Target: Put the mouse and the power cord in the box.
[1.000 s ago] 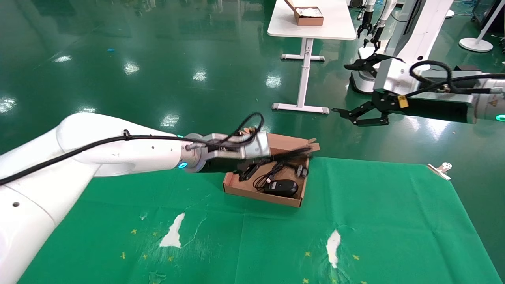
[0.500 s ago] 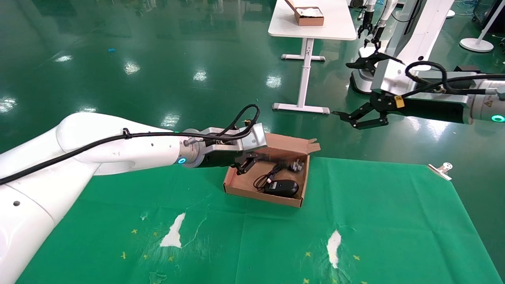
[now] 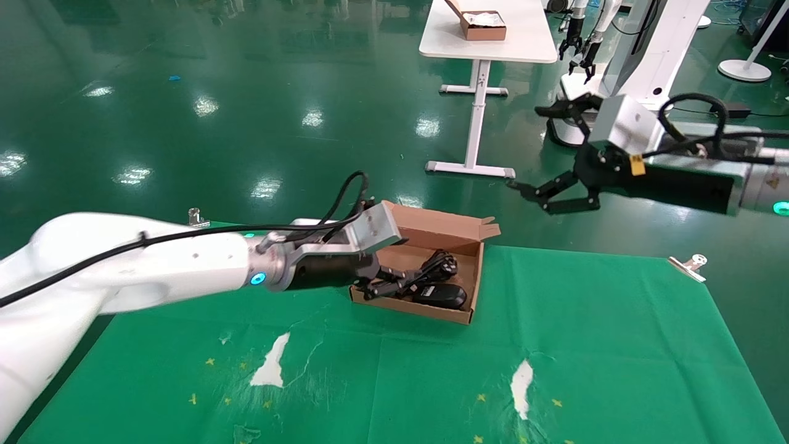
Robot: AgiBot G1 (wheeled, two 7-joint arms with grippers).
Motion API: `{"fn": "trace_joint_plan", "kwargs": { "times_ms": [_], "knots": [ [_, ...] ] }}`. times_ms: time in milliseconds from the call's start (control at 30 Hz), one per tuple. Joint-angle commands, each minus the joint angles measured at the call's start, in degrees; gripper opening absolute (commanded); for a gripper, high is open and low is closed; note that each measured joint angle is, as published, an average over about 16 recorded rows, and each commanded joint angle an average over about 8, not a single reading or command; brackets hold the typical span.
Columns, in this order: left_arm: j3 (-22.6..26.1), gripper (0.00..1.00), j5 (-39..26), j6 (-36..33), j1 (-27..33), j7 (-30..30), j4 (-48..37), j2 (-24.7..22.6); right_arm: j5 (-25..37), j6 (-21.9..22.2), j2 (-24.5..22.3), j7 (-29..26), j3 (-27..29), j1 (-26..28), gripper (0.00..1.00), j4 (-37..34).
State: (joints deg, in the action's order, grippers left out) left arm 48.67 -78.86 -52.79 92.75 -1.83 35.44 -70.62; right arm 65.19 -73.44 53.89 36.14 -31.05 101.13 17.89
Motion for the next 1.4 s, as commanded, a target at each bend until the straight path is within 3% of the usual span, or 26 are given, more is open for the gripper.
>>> {"fn": "trace_joint_plan", "kwargs": {
  "times_ms": [33,1400],
  "knots": [
    [-1.4,1.00,1.5,-1.4,-1.3,0.5,1.6,1.5,-1.0,-0.5,-0.8,-2.0,0.6,-1.7,1.00,2.3],
    [-28.6,1.00,32.4,-28.8,-27.3,11.0,33.4,31.2,-20.6,-10.8,-16.6,-41.4,13.3,-34.9,1.00,49.1]
  ]
}}
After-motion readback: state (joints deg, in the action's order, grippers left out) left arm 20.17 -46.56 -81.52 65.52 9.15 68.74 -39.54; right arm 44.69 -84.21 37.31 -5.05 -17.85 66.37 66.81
